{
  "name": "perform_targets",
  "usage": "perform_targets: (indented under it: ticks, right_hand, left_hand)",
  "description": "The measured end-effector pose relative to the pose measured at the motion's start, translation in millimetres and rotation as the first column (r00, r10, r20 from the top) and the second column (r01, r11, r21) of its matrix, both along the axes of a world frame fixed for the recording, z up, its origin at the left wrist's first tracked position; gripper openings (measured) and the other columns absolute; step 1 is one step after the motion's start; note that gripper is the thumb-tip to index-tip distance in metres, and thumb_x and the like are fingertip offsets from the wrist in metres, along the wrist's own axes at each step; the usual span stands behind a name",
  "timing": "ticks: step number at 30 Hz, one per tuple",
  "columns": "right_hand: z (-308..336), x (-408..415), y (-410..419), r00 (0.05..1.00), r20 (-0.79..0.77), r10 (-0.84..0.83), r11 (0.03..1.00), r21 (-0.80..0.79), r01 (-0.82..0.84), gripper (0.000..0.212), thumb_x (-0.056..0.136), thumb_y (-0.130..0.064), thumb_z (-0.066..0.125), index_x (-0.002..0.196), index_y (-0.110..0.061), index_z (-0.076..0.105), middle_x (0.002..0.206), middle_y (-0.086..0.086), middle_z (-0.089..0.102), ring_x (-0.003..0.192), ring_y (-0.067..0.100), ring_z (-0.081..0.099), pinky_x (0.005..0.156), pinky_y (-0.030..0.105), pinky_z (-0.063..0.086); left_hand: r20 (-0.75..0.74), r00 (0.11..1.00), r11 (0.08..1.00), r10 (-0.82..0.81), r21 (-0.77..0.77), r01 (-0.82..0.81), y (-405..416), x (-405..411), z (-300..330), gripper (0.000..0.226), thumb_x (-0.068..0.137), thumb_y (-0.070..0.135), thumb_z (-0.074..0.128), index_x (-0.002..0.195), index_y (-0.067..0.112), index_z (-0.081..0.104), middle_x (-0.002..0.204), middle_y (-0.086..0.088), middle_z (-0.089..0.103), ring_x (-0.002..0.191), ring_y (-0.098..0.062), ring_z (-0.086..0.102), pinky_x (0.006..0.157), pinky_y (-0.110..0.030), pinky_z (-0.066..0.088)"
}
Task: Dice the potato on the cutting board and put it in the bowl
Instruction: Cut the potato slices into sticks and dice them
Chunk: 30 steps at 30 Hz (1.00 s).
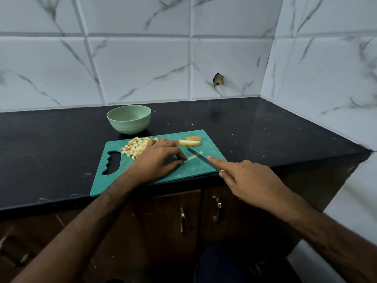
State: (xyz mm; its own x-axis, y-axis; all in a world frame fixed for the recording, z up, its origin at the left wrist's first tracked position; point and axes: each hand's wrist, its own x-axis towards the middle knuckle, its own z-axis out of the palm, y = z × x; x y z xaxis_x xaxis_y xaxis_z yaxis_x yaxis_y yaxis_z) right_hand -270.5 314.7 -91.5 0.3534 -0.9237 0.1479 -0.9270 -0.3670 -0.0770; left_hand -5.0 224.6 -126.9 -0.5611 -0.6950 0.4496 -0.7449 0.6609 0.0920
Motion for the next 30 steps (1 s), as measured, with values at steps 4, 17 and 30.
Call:
perform_targets:
  ticks: [4, 17, 30]
  right_hand:
    - [1.6, 5.0, 3.4, 0.998, -0.058, -0.003, 1.000, 0.013, 0.003, 0.052, 0.110, -0.043, 0.027, 0.158, -0.052, 0.008, 0.124, -0.010, 0.064, 0.062, 0.007, 0.052, 0.049, 0.015, 0.036]
    - [5.0, 12.5, 12.1, 0.998, -0.069, 0.005, 1.000, -0.024, -0.007, 0.051, 0.110, -0.042, 0.027, 0.158, -0.052, 0.010, 0.099, -0.009, 0.055, 0.059, 0.006, 0.042, 0.049, 0.018, 0.029]
    - [-6.2, 18.5, 2.0, 0.970, -0.234, -0.060, 0.991, -0.127, 0.031, 0.056, 0.110, -0.041, 0.025, 0.158, -0.051, -0.002, 0.072, -0.007, 0.040, 0.059, 0.009, 0.042, 0.059, 0.029, 0.044]
  left_hand:
    - [0.006, 1.000, 1.000, 0.002, 0.001, -0.002, -0.6, 1.0, -0.6, 0.019, 0.095, 0.043, 0.058, 0.108, 0.035, 0.070, 0.104, 0.024, 0.048, 0.103, 0.003, 0.041, 0.082, -0.031, 0.026]
    - [0.012, 1.000, 1.000, -0.003, -0.029, 0.003, -0.6, 1.0, -0.4, 0.015, 0.093, 0.042, 0.060, 0.103, 0.035, 0.070, 0.104, 0.021, 0.055, 0.101, -0.003, 0.049, 0.078, -0.031, 0.026]
    - [0.011, 1.000, 0.998, 0.011, -0.057, -0.011, 1.2, 1.4, -0.8, 0.020, 0.092, 0.046, 0.058, 0.100, 0.034, 0.072, 0.103, 0.017, 0.061, 0.100, -0.006, 0.051, 0.078, -0.032, 0.027]
